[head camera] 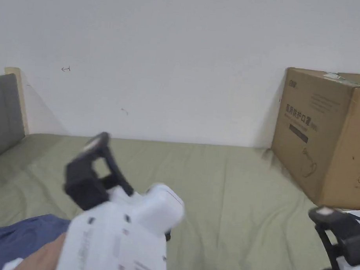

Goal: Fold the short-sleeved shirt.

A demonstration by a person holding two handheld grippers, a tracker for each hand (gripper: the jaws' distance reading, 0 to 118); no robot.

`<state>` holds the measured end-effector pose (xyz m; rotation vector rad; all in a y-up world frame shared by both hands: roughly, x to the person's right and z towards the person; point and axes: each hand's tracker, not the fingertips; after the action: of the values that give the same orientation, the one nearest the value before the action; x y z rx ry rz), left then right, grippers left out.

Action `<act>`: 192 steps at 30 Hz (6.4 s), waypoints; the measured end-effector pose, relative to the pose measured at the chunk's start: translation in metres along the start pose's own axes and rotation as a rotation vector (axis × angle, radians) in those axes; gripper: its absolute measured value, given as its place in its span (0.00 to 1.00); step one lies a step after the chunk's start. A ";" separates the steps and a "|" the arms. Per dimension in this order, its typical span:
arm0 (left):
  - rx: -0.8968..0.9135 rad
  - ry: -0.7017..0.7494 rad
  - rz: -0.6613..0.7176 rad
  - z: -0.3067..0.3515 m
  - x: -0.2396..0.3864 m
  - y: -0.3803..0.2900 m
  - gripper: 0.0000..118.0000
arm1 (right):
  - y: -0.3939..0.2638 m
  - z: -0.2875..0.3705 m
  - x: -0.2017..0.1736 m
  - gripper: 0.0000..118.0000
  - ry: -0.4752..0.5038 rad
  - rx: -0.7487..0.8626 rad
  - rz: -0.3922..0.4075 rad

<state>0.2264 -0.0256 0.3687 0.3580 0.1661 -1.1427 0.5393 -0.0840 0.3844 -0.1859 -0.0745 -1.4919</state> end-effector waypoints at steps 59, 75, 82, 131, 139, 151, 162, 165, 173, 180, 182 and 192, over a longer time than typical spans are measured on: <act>-0.329 -0.062 1.004 -0.017 -0.041 -0.051 0.00 | -0.081 0.013 -0.068 0.00 -0.075 0.418 1.511; -0.325 -0.082 1.020 -0.019 -0.037 -0.042 0.00 | -0.076 0.017 -0.071 0.00 -0.060 0.401 1.514; -0.335 -0.084 1.030 -0.019 -0.036 -0.043 0.00 | -0.076 0.017 -0.071 0.00 -0.056 0.393 1.515; -1.329 -0.718 1.111 -0.196 0.087 -0.435 0.95 | -0.187 -0.117 -0.074 0.00 0.143 -0.148 1.684; -1.423 -0.821 0.843 -0.190 0.141 -0.439 0.95 | -0.193 -0.134 -0.055 0.00 0.117 -0.258 1.690; -1.299 -0.732 0.801 -0.151 0.089 -0.387 0.00 | -0.176 -0.106 -0.075 0.00 0.151 -0.320 1.597; -0.965 -0.406 1.056 -0.162 -0.152 -0.279 0.00 | -0.111 -0.068 -0.097 0.00 0.196 -0.140 1.517; -0.778 -0.397 0.976 -0.171 -0.200 -0.191 0.00 | -0.092 -0.064 -0.099 0.00 0.175 -0.112 1.465; -0.437 -0.580 0.916 -0.215 -0.231 -0.012 0.00 | -0.048 -0.035 -0.102 0.00 0.169 -0.008 1.399; -0.374 -0.834 0.918 -0.252 -0.103 0.056 0.00 | -0.011 -0.013 -0.094 0.00 0.124 0.077 1.385; -0.400 -0.913 0.936 -0.261 -0.042 0.065 0.00 | 0.001 -0.010 -0.089 0.00 0.085 0.098 1.389; -0.871 -1.197 0.936 -0.211 0.271 0.052 0.01 | 0.035 -0.007 -0.050 0.00 -0.116 0.071 1.384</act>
<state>0.3961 -0.1633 0.0987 -0.9602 -0.5170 -0.1363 0.5695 -0.0340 0.3672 -0.1977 -0.0670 -0.0991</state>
